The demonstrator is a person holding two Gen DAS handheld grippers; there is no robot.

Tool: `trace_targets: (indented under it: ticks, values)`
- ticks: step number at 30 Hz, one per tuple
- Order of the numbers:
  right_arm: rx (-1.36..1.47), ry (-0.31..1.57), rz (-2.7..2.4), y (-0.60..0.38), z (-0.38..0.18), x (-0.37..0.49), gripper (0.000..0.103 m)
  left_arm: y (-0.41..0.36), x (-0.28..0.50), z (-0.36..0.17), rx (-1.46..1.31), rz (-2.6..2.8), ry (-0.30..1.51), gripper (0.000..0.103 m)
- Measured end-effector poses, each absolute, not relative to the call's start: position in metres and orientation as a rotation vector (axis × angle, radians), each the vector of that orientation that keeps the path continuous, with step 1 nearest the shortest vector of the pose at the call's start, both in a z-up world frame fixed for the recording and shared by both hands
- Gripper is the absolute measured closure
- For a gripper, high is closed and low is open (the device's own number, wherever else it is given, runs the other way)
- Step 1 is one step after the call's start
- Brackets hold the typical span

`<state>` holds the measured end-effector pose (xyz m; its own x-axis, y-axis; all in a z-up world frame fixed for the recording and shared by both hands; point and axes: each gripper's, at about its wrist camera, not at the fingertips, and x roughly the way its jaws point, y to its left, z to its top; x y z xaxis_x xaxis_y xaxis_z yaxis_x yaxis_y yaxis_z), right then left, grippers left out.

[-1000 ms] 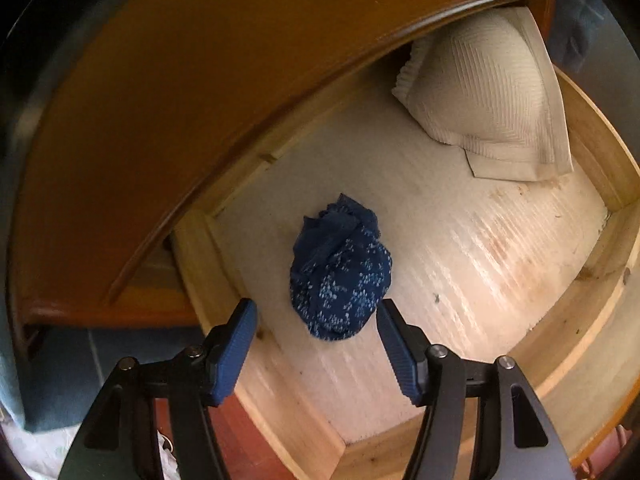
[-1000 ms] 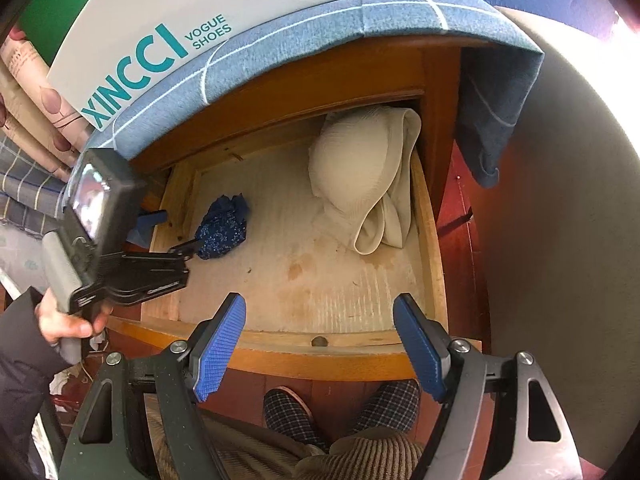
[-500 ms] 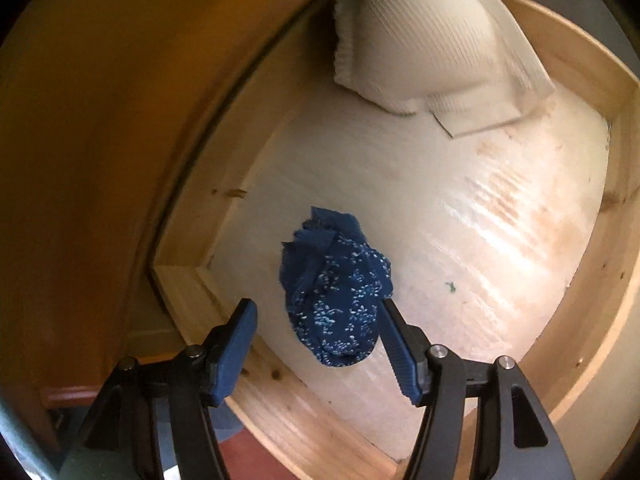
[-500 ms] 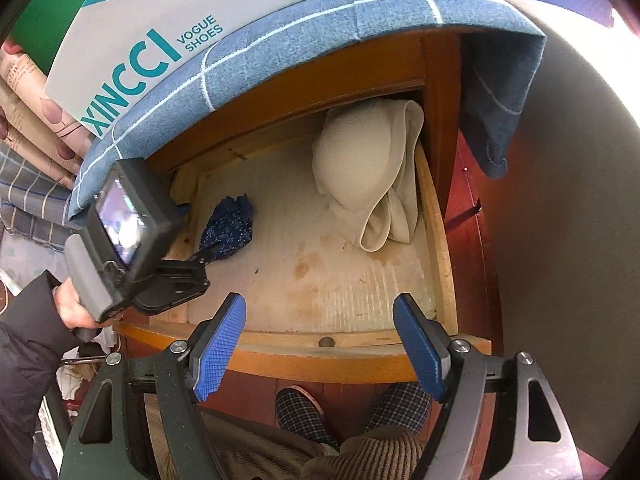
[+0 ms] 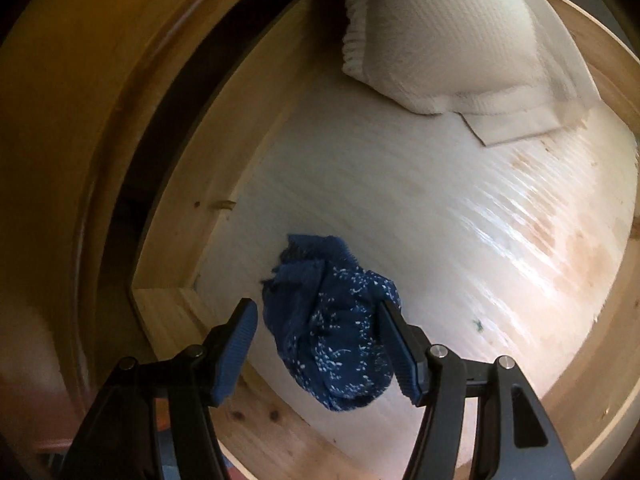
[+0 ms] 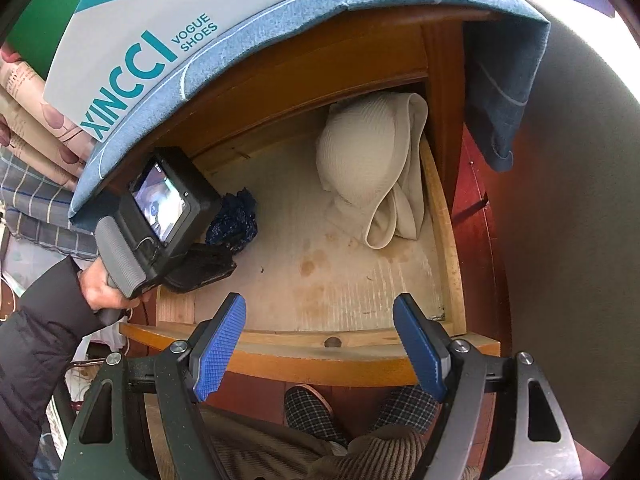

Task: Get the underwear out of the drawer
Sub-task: 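Reach the left gripper into the drawer and grasp the blue patterned underwear, then lift the blue patterned underwear out of the drawer with the left gripper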

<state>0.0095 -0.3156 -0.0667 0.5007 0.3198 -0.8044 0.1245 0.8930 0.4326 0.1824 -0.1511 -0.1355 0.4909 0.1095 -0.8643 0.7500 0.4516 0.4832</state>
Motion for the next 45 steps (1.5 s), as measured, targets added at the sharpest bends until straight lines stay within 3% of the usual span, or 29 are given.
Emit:
trace_targets:
  ticks: [15, 17, 26, 45]
  values:
    - [0.482, 1.056, 0.131, -0.314, -0.067, 0.010, 0.029, -0.135, 0.186, -0.147, 1.014, -0.512, 1.001, 0.040]
    - [0.484, 1.056, 0.131, -0.315, -0.067, 0.009, 0.029, -0.127, 0.189, -0.146, 0.986, -0.548, 1.046, 0.060]
    - [0.484, 1.056, 0.131, -0.315, -0.067, 0.010, 0.029, -0.124, 0.193, -0.150, 1.000, -0.522, 1.137, 0.071]
    - [0.488, 1.052, 0.137, -0.315, -0.067, 0.009, 0.029, -0.094, 0.184, -0.146, 0.977, -0.502, 1.206, 0.074]
